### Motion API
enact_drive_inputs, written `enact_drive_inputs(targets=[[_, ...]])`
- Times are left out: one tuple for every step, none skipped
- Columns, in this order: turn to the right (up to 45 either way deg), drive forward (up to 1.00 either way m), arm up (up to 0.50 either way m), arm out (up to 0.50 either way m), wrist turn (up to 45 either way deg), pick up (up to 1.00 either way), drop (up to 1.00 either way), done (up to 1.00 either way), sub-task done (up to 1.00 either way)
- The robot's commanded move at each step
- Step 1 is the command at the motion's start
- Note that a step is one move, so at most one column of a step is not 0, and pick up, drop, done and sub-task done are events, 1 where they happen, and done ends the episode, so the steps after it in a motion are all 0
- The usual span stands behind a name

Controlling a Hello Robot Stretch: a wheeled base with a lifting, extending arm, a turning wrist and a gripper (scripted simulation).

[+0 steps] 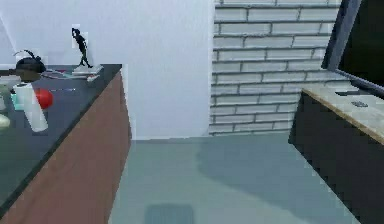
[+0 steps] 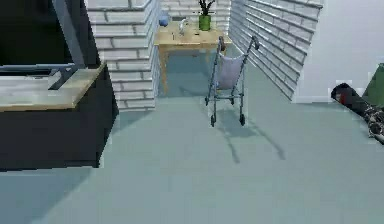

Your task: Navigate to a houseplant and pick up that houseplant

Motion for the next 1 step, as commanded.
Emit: enact_drive_inputs(targets=[[0.0, 0.85, 0.00, 0.00, 0.0, 0.00, 0.00, 0.00, 0.00]])
